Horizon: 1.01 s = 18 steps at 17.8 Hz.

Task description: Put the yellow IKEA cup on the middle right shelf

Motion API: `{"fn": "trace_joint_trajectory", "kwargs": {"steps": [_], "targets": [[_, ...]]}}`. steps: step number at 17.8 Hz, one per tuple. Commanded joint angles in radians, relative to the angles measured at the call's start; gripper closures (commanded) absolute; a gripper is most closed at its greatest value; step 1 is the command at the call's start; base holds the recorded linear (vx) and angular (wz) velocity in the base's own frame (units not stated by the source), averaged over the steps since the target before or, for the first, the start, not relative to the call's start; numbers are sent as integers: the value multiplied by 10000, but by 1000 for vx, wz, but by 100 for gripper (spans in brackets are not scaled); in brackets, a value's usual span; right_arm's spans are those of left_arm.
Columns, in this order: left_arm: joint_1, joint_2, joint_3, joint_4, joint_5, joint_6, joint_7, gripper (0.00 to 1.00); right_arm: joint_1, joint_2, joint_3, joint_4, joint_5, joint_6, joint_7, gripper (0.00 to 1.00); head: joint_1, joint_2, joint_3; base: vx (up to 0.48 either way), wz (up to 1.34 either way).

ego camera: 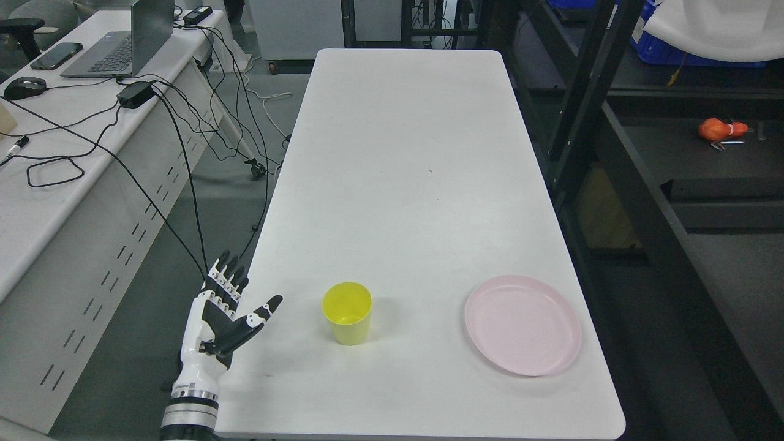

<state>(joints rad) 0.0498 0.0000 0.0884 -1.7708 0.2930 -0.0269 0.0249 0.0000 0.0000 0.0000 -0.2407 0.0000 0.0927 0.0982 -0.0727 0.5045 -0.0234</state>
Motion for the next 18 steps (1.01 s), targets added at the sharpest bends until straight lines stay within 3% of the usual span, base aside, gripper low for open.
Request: {"fn": "trace_joint_trajectory", "kwargs": {"steps": [1,18], "targets": [[-38,174,21,22,0,-53,-3,1,108,-175,169,-1,-245,-6,-2147,1,0,0,0,0,0],[-83,174,-2264,619,0,-651,-80,1,108,-175,169,-1,-245,-6,-2147,1,0,0,0,0,0]]}}
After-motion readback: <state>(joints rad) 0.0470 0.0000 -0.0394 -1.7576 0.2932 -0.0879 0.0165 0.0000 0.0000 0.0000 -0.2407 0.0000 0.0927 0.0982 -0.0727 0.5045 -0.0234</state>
